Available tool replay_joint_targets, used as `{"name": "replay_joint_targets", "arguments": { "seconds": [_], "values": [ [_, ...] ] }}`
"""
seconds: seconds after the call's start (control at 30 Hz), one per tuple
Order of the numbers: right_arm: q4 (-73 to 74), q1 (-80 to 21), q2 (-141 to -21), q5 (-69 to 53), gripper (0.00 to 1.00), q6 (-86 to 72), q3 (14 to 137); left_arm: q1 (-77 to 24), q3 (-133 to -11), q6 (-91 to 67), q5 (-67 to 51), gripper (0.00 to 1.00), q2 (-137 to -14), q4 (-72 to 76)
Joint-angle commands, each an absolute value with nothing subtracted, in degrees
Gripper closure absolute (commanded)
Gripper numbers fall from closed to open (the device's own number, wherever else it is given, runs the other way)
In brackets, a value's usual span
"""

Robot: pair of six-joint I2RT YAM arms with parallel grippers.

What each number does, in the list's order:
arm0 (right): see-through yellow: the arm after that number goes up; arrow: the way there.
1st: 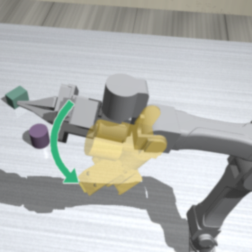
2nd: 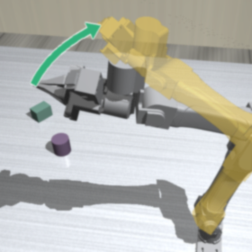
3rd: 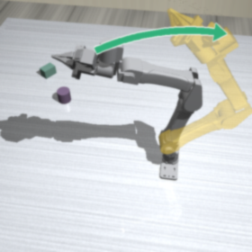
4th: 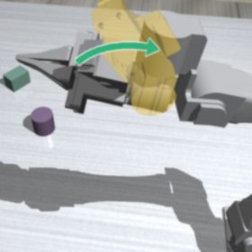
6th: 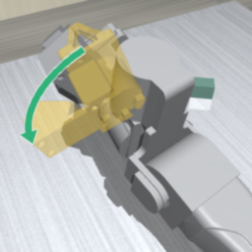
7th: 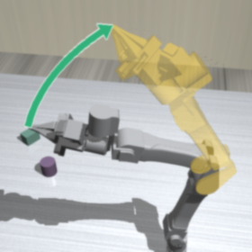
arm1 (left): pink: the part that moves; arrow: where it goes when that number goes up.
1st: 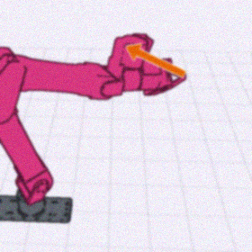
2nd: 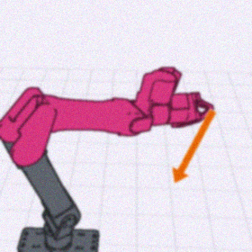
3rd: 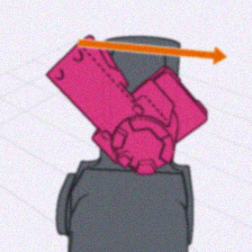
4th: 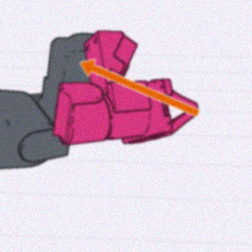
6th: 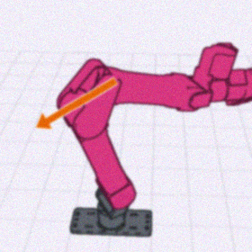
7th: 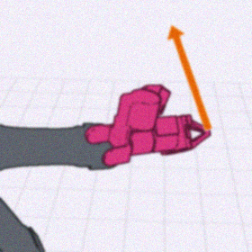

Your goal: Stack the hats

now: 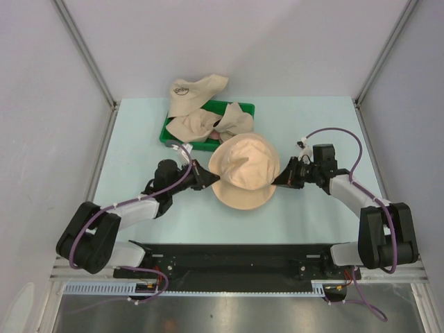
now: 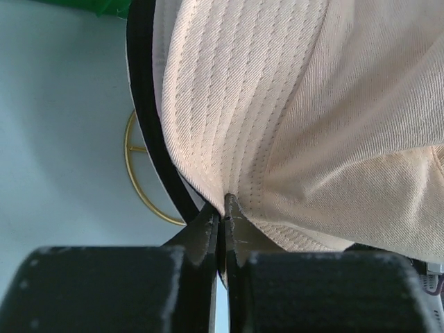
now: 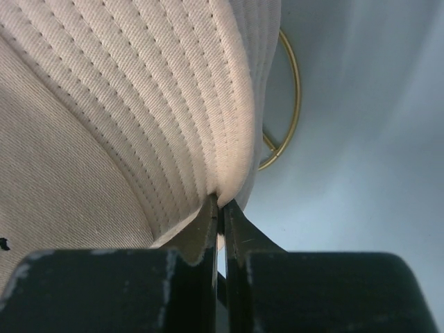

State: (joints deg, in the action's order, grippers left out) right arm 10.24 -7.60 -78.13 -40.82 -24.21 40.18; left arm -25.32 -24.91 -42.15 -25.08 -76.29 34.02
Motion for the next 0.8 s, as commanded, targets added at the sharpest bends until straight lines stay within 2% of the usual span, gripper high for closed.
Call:
{"name": "replay_joint_targets", "arguments": {
  "seconds": [0.0,0.03,0.1,0.13,0.17,0.23,0.33,0.5,0.77],
  "values": [
    [21.1,-7.6,-78.8,-26.0,1.00,-22.7,38.8,-24.1,-24.8,-40.3,-22.6,0.87,-78.0,22.4],
    [21.9,-7.5,-77.8,-25.8,1.00,-22.7,39.0,-23.9,-25.0,-40.2,-22.5,0.70,-76.5,20.5],
    [22.4,-7.6,-76.7,-25.7,1.00,-22.7,39.9,-23.6,-25.7,-39.9,-21.0,0.54,-70.8,18.0],
    [22.8,-7.6,-76.3,-25.8,1.00,-22.6,40.2,-23.1,-25.8,-39.4,-20.7,0.41,-68.8,15.8],
    [23.0,-7.6,-75.8,-26.1,1.00,-22.2,40.4,-22.9,-25.8,-39.4,-20.2,0.36,-66.8,14.9],
    [23.6,-7.7,-75.6,-26.5,1.00,-21.9,41.4,-22.0,-26.0,-39.6,-19.4,0.32,-61.2,14.5],
    [23.8,-8.1,-75.6,-27.2,1.00,-21.3,42.4,-21.8,-26.0,-41.5,-18.7,0.30,-59.1,18.3],
    [23.3,-8.7,-75.5,-29.2,0.97,-20.6,43.5,-21.8,-28.2,-44.6,-24.2,0.32,-69.2,25.9],
    [23.1,-10.5,-73.9,-29.1,0.94,-20.0,44.1,-21.8,-31.2,-47.2,-25.1,0.39,-73.9,32.8]
  ]
}}
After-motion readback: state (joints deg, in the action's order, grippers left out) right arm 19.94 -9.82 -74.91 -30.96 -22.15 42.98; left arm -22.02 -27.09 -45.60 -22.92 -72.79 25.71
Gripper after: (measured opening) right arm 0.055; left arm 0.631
